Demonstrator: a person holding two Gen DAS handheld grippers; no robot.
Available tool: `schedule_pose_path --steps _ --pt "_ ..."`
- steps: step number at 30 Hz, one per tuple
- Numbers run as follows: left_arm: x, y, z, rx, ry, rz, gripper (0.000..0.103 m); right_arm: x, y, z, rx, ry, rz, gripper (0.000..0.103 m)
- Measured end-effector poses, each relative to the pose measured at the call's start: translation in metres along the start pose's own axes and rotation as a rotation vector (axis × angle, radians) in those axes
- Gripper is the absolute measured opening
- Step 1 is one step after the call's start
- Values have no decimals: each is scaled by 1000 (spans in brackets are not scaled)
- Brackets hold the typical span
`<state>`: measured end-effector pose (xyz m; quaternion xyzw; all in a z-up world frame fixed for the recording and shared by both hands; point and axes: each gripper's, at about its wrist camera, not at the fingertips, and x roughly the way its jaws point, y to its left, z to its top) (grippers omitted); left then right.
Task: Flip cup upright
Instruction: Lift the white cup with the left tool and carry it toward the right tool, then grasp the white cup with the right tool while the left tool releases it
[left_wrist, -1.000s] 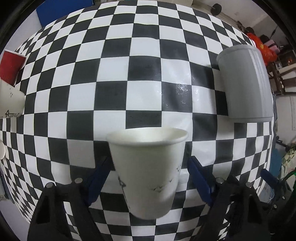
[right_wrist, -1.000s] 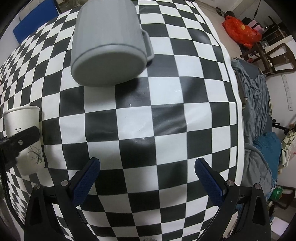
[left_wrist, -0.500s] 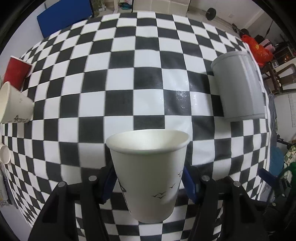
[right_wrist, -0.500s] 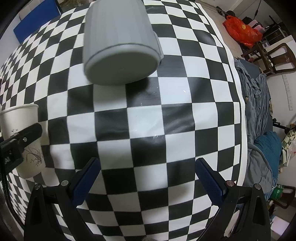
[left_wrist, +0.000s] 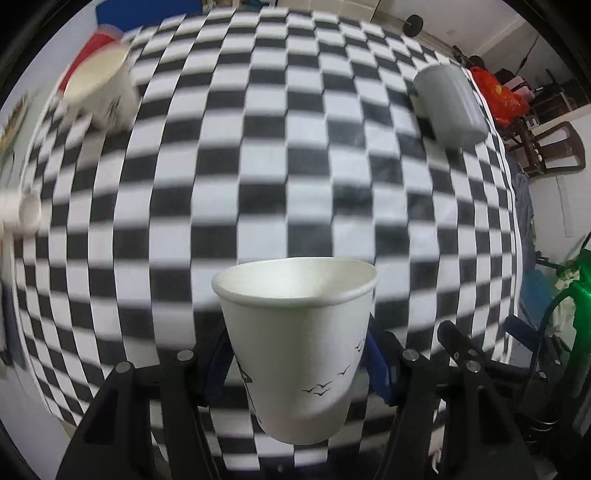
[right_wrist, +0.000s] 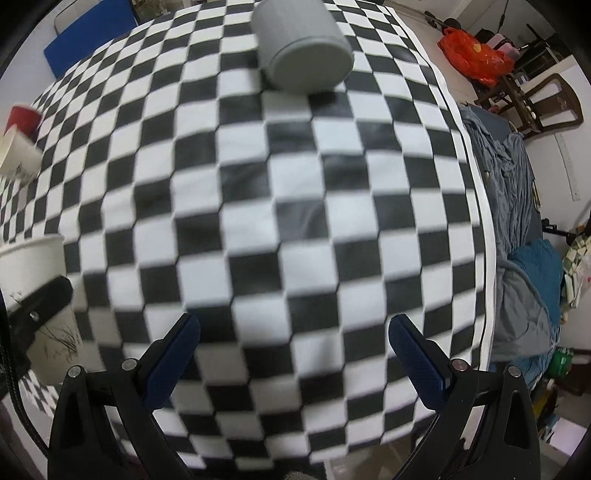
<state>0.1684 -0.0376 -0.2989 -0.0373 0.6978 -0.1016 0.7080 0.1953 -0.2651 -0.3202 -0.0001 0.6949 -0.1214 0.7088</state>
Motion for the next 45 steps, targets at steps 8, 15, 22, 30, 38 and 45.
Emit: schedule_pose_path --steps 8,15,22,30,38,45 --pt "36 15 -22 -54 60 -41 59 8 19 -66 38 53 -18 103" --pt "56 7 2 -97 26 -52 59 28 9 -63 59 81 2 103" --pt "75 -16 18 -96 33 -64 60 53 -8 -48 49 97 1 103" --pt "78 -37 21 -35 27 2 63 59 -23 -37 48 97 1 103" --pt "70 -45 18 -36 -13 6 84 53 -36 -29 48 70 30 103" --pt "31 -35 10 -71 -89 -13 89 26 -34 -26 60 19 105 103"
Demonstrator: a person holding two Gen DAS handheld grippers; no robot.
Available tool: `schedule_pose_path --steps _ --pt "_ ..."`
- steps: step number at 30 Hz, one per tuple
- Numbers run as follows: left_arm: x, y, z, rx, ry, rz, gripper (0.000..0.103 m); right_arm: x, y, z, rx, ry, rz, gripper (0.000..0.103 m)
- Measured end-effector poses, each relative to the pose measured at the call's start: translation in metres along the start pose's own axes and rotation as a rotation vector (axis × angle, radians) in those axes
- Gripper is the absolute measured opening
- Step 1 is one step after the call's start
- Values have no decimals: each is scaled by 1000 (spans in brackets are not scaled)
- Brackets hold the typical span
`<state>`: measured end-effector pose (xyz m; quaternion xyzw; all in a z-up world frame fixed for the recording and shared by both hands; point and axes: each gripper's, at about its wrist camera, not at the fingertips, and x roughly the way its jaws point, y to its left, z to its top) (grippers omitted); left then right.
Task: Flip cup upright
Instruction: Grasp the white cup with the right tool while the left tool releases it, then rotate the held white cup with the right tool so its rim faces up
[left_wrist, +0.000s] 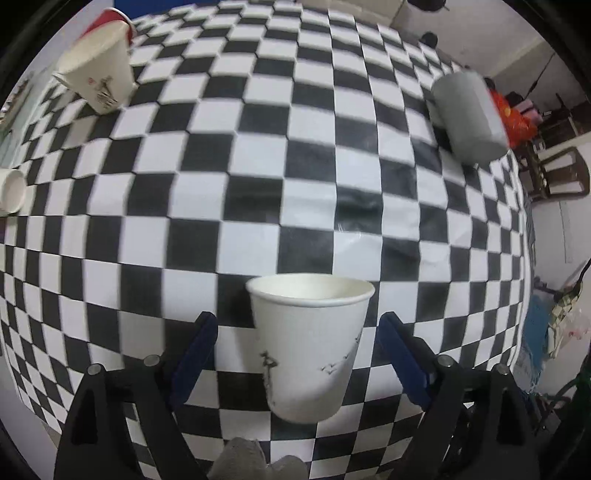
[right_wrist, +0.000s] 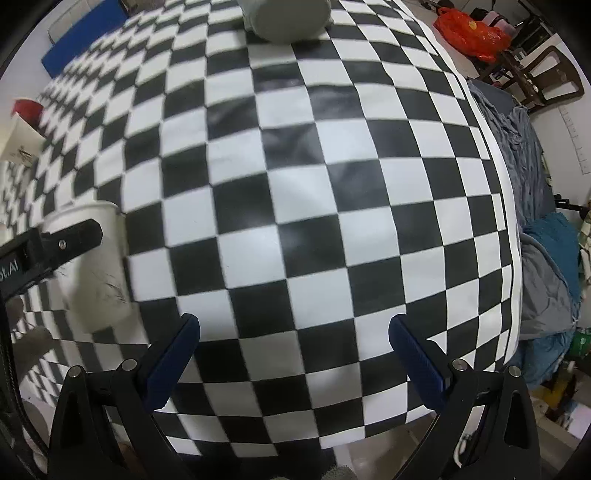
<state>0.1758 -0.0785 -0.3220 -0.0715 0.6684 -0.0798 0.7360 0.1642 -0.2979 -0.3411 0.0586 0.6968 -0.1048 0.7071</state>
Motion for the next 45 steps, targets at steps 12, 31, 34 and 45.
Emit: schedule_pose_path --steps 12,31,34,45 --pt "-45 75 -26 38 -188 276 90 -38 87 31 -112 43 192 103" --pt "25 136 -25 -81 -37 263 90 45 175 78 -310 306 183 91" --pt "26 135 -22 -86 -34 257 89 52 176 79 -315 318 192 69" --pt "33 136 16 -102 -36 231 89 2 140 100 -223 -79 187 68"
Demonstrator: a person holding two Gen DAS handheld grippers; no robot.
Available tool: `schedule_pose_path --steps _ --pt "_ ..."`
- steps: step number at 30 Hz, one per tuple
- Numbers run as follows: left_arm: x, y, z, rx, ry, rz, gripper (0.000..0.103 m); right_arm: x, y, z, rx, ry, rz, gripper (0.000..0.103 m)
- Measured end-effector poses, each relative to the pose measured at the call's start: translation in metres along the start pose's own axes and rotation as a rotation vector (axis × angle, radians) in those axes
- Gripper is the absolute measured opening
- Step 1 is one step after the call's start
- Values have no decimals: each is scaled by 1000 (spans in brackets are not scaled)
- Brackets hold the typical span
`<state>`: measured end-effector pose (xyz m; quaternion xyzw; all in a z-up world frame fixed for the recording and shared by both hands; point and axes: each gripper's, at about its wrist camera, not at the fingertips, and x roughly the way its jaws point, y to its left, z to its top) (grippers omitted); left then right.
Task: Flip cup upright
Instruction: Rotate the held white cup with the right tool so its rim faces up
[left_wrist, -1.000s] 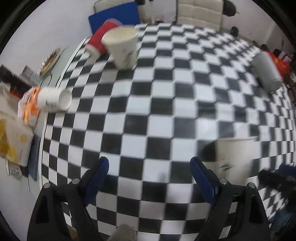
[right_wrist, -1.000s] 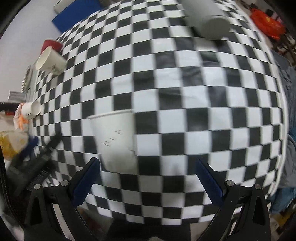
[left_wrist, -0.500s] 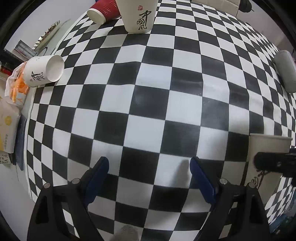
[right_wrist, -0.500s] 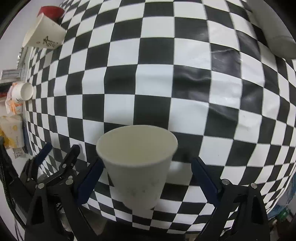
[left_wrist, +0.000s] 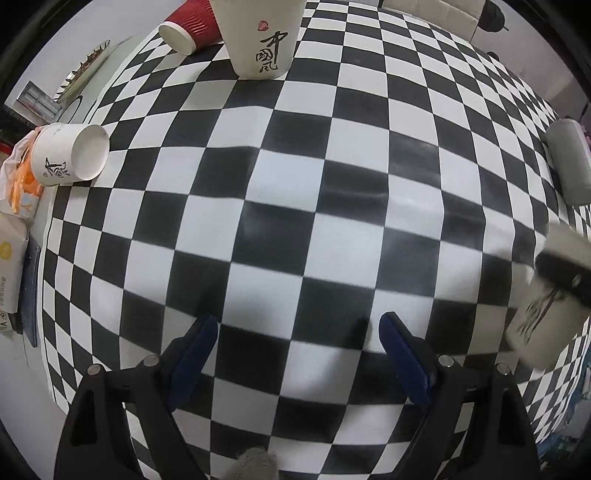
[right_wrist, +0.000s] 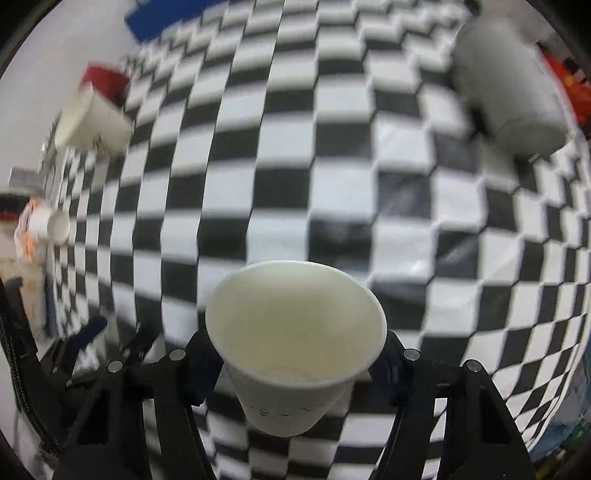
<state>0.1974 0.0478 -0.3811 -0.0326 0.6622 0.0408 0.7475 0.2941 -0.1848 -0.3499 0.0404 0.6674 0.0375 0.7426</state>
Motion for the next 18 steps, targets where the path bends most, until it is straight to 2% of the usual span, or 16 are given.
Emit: schedule_pose_path --steps 3,7,10,13,18 --pt "-1 -6 5 -6 -3 -1 89 -15 0 0 2 -203 -40 68" --pt "4 -12 16 -3 -9 4 89 -20 10 -2 -17 -432 -112 68" --pt "6 -20 19 4 -7 5 89 -18 11 -10 -44 -532 -142 68" --pt "4 -32 18 16 -7 11 89 -11 11 -21 -75 -571 -154 68" --pt "11 -37 14 29 1 13 89 -13 33 -58 -110 -600 -172 68"
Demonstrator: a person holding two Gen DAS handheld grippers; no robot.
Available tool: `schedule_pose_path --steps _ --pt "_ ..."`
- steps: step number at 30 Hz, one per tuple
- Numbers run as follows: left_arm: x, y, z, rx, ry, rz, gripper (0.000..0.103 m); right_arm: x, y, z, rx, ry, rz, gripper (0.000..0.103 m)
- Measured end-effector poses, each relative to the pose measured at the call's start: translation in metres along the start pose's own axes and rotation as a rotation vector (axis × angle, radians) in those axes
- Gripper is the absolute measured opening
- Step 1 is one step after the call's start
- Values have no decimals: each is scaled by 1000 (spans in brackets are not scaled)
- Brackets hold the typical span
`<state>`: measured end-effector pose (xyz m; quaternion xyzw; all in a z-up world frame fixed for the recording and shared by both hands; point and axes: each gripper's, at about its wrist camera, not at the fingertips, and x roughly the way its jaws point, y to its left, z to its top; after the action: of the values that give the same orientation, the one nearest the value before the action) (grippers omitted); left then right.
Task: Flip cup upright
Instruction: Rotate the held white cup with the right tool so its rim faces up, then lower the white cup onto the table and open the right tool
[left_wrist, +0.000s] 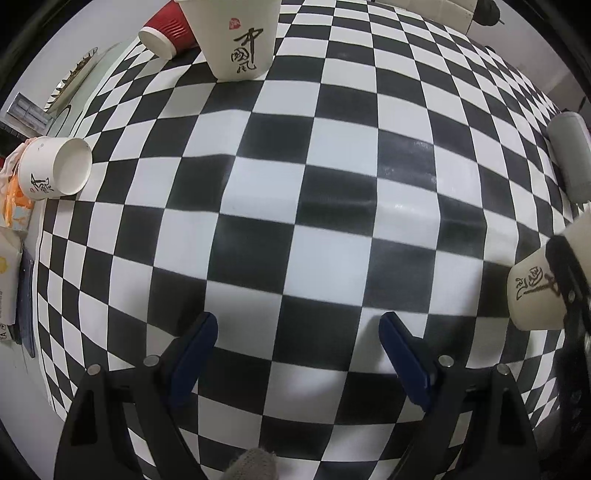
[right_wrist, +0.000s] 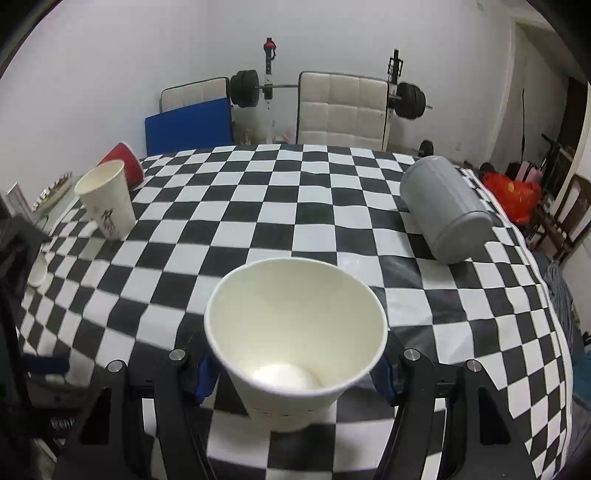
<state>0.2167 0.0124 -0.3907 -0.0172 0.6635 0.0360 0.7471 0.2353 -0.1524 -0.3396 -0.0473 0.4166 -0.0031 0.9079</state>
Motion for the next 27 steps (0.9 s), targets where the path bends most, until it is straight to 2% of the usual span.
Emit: schedule_pose_path --steps 7,8,9,10,17,27 --pt "-3 0 -11 14 -16 -6 89 -13 2 -19 -12 46 2 70" --pt "-6 -1 -12 17 -23 -8 89 -13 2 -20 -7 56 3 74" --pt "-9 -2 -13 18 -35 -2 89 -13 1 -22 -1 74 11 82" --pt "-13 -4 -12 19 -43 -4 89 -12 1 -23 6 103 15 85" --pt "-48 4 -24 18 -127 -11 90 -33 0 -27 43 129 -27 86" --pt "-101 15 -51 90 -256 6 93 -100 -18 -31 149 161 -136 87"
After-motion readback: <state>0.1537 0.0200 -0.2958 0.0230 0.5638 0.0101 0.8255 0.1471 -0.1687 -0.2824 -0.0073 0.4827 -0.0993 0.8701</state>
